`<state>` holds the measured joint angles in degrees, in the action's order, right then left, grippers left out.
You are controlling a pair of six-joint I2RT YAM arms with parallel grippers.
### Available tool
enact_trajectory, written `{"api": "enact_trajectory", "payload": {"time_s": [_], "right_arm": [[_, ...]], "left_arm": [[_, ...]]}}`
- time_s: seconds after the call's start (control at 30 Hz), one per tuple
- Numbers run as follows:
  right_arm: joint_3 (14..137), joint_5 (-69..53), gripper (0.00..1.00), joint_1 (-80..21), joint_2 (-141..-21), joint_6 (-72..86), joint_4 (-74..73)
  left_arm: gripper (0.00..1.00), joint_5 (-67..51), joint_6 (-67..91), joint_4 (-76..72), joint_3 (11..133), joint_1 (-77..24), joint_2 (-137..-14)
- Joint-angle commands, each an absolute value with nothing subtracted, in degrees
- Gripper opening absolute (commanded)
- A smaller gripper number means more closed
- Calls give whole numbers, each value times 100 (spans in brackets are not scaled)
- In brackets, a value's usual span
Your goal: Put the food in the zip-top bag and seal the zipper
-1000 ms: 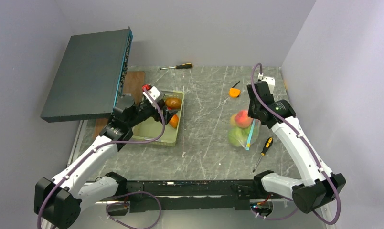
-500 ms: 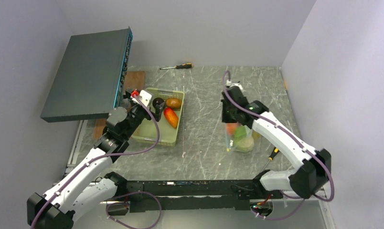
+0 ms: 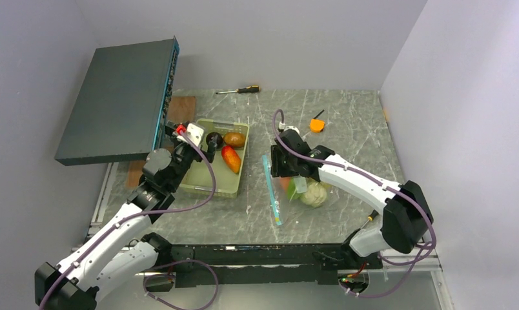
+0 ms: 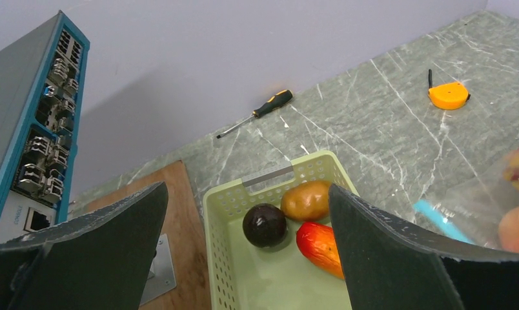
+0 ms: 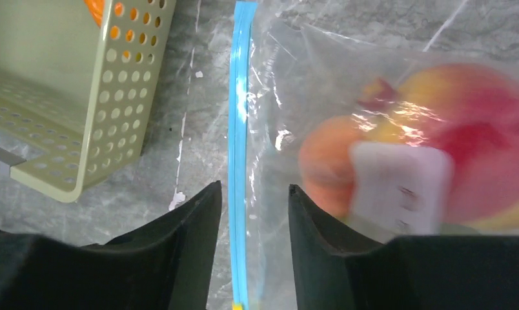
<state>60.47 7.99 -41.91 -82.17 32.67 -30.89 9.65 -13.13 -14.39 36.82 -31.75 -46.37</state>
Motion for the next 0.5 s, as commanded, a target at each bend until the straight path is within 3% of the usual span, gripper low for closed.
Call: {"api": "enact_trajectory", "payload": {"time_s": [0.0,0.27,0.47], "right_arm": [[5927,629,51,-4219,-7803,3151,-2639],[6152,945,77,-4230,-6875,2739,-3015],[6597,1616,96,-4236,-5644,2448,-3465]], "left_arm": [[100,1190,-1530,-1773,3658,-3259,-4472],[100,1694,-1645,-1082,4068,-3735,-4351],[100,1881,-415,78,4930,-3792,-4070]]}}
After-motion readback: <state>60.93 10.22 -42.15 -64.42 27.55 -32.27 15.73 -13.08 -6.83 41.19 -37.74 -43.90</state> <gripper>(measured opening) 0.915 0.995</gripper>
